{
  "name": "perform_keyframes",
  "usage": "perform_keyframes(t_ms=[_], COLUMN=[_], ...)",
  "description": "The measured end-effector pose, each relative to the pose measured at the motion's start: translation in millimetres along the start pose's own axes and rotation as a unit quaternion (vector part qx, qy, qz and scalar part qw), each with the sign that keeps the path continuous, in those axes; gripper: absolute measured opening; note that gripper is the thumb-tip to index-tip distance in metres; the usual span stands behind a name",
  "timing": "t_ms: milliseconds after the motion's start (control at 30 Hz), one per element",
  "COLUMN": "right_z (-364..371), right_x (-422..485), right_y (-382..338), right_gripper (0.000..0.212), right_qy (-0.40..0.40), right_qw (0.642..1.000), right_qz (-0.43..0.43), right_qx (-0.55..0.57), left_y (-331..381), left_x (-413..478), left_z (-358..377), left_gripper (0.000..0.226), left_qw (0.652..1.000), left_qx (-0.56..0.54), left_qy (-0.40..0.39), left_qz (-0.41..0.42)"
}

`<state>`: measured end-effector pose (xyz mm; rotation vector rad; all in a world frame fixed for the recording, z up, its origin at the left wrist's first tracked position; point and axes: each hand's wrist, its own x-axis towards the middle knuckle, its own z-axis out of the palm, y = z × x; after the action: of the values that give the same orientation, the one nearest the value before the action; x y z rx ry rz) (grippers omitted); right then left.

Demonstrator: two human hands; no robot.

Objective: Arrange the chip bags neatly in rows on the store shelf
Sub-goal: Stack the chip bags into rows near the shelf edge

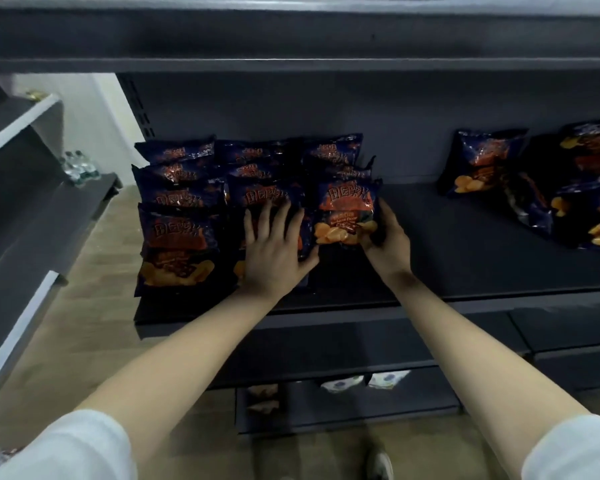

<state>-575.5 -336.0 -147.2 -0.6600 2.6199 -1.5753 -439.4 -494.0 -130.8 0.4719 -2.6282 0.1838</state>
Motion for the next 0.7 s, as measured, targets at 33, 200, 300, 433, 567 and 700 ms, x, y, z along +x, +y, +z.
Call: perform_keyframes(t_ms=[33, 200, 300, 433, 567, 700], right_z=[0, 2, 2, 1, -2, -13], right_x=[0, 4, 5, 8, 6, 5], right_y=[0, 4, 6, 6, -1, -6], right_gripper=[0.070, 0.071, 0.073, 0.075, 0.071, 0.073], right_qy=[0.003, 0.001, -0.008, -0.016, -0.047, -0.047], right_qw=[1.000, 0.999, 0.998, 0.997, 0.998, 0.997], right_qz=[-0.002, -0.035, -0.042, -0.040, -0.009, 0.030], right_qx=[-0.004, -0.033, -0.049, -0.067, -0.052, 0.060], left_y=[0, -1, 0, 0, -1, -3], left_x=[0, -1, -2, -2, 0, 1], left_z=[0, 4, 4, 4, 1, -7], left_gripper=[0.068, 0.067, 0.067, 0.066, 0.066, 0.068], left_qw=[1.000, 1.000, 1.000, 1.000, 1.000, 0.999], left_qx=[0.001, 0.002, 0.001, 0.003, -0.015, -0.045], left_qy=[0.000, 0.014, 0.024, 0.026, 0.009, 0.017], left_qz=[0.000, 0.003, 0.005, 0.007, 0.005, 0.000])
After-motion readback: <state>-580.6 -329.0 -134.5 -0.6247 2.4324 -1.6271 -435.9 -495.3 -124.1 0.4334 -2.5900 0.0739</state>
